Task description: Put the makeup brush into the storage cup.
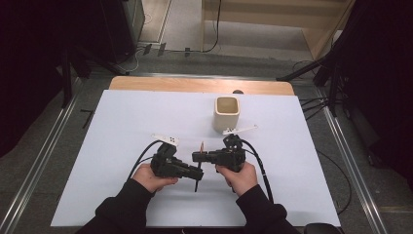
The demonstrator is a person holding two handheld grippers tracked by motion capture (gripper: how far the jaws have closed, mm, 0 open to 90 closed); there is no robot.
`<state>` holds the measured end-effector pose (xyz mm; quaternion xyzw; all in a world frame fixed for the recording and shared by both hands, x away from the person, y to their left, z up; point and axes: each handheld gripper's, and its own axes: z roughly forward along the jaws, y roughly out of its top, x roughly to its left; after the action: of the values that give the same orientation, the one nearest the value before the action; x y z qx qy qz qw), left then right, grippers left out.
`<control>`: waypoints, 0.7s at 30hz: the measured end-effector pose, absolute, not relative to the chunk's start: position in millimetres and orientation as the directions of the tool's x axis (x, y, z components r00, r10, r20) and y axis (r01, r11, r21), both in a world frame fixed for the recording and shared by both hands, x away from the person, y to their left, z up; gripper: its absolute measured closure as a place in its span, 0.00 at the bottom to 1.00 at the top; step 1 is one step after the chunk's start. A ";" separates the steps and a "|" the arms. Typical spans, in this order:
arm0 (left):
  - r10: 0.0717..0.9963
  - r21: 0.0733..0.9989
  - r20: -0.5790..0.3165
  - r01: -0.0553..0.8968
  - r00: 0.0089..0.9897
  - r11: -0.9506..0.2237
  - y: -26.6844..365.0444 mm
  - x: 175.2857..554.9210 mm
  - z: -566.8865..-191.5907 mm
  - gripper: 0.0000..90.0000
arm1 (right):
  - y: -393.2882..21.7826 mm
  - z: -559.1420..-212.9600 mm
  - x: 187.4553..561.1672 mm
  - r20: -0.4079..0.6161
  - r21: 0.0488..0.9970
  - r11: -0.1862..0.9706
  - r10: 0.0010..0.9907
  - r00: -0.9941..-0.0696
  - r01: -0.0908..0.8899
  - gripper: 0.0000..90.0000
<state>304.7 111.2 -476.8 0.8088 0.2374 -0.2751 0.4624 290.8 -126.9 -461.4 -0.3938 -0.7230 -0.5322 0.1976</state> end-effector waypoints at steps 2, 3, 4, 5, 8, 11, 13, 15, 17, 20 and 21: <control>0.124 0.619 -0.662 0.633 0.739 -0.464 111.1 304.7 -476.8 0.86 | -126.2 -461.8 291.5 0.708 0.611 0.132 0.350 -0.613 0.781 0.93; 0.124 0.619 -0.662 0.633 0.739 -0.465 111.2 304.5 -476.7 0.87 | -125.7 -462.3 291.9 0.706 0.614 0.136 0.345 -0.618 0.777 0.93; 0.127 0.620 -0.659 0.631 0.741 -0.466 111.0 304.3 -476.7 0.89 | -125.1 -462.2 291.8 0.709 0.610 0.140 0.341 -0.617 0.780 0.93; 0.128 0.620 -0.659 0.632 0.741 -0.466 111.1 304.3 -476.7 0.90 | -124.7 -462.3 291.9 0.708 0.612 0.141 0.342 -0.618 0.779 0.93; 0.138 0.616 -0.658 0.635 0.740 -0.467 111.5 304.5 -476.3 0.93 | -123.9 -462.6 291.8 0.702 0.617 0.143 0.343 -0.623 0.774 0.93; 0.144 0.616 -0.657 0.637 0.740 -0.463 111.2 304.2 -476.1 0.93 | -124.1 -462.1 291.5 0.698 0.621 0.143 0.345 -0.627 0.770 0.93; 0.146 0.615 -0.658 0.639 0.739 -0.462 111.2 304.1 -475.8 0.93 | -124.1 -461.9 291.2 0.697 0.623 0.141 0.346 -0.628 0.769 0.93; 0.148 0.616 -0.656 0.638 0.740 -0.462 111.4 304.1 -475.2 0.93 | -124.1 -461.6 290.9 0.693 0.628 0.139 0.349 -0.631 0.766 0.92; 0.150 0.620 -0.654 0.639 0.742 -0.455 111.9 304.2 -474.7 0.94 | -124.5 -461.2 290.6 0.687 0.634 0.137 0.353 -0.636 0.761 0.88; 0.155 0.624 -0.649 0.637 0.745 -0.453 113.0 304.6 -474.1 0.94 | -125.1 -459.2 289.3 0.677 0.643 0.134 0.361 -0.641 0.754 0.81; 0.156 0.624 -0.648 0.637 0.746 -0.453 113.2 304.6 -474.0 0.94 | -125.5 -459.1 289.3 0.674 0.650 0.129 0.358 -0.646 0.749 0.78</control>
<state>304.6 113.2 -474.0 0.8118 0.2442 -0.2599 0.4623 289.3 -125.5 -459.1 -0.3796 -0.7291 -0.5400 0.1810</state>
